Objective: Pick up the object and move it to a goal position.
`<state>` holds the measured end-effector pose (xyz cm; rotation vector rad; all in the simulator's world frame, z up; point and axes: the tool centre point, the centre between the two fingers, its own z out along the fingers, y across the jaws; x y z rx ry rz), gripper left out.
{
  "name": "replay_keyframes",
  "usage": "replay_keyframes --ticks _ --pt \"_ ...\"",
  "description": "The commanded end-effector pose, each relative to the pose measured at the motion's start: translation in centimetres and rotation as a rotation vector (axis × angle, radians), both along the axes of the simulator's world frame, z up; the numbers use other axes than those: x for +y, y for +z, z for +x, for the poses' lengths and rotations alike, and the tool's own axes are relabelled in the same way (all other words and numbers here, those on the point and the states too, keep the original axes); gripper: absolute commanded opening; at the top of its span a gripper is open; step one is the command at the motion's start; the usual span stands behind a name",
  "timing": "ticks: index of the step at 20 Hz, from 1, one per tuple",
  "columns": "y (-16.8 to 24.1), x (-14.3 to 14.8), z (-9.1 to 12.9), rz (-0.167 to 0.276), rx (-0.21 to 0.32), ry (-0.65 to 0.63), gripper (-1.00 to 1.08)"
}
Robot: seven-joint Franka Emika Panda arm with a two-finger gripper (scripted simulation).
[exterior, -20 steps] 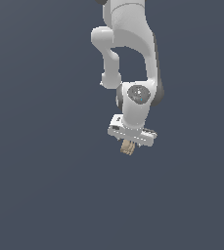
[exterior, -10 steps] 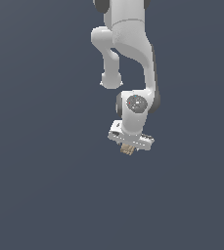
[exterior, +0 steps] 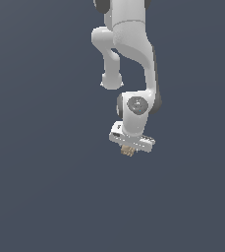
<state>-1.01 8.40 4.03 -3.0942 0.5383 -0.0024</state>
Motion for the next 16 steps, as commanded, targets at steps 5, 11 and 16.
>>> replay_keyframes --ticks 5,11,16 --pt "0.0 0.2 0.1 0.0 0.0 0.0 -1.0" --pt "0.2 1.8 1.1 0.0 0.0 0.0 -1.0" --pt "0.5 4.1 2.5 0.0 0.0 -0.001 -1.0"
